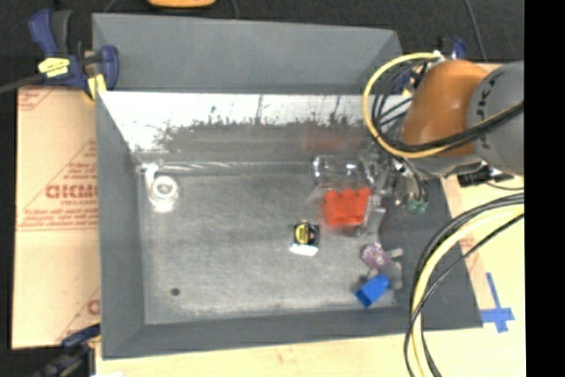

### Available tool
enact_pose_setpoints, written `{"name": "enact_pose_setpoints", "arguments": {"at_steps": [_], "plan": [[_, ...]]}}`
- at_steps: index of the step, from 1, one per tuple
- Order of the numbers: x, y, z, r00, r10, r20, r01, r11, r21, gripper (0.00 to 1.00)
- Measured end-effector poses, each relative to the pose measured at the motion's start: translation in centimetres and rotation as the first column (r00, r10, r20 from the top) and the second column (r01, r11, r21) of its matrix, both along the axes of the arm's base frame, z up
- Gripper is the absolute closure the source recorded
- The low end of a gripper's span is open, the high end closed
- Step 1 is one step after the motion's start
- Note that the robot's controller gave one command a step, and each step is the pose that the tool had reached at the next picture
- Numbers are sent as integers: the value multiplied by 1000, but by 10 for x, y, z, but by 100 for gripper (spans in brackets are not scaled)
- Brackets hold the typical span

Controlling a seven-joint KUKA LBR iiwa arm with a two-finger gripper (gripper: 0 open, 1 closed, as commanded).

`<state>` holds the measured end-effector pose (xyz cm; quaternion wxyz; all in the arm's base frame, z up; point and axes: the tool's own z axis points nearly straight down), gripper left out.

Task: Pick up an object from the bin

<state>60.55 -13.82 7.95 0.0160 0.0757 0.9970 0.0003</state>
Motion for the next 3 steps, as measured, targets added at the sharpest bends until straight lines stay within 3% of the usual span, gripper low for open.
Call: {"name": "enact_pose_setpoints", "arguments": {"at_steps": [1,2,3], "plan": [[1,5,-1,989,-149,-4,149,989,4,0],[3,3,4,989,-148,1,148,989,0,100],[6,2,102,990,-142,-18,142,990,1,100]]}}
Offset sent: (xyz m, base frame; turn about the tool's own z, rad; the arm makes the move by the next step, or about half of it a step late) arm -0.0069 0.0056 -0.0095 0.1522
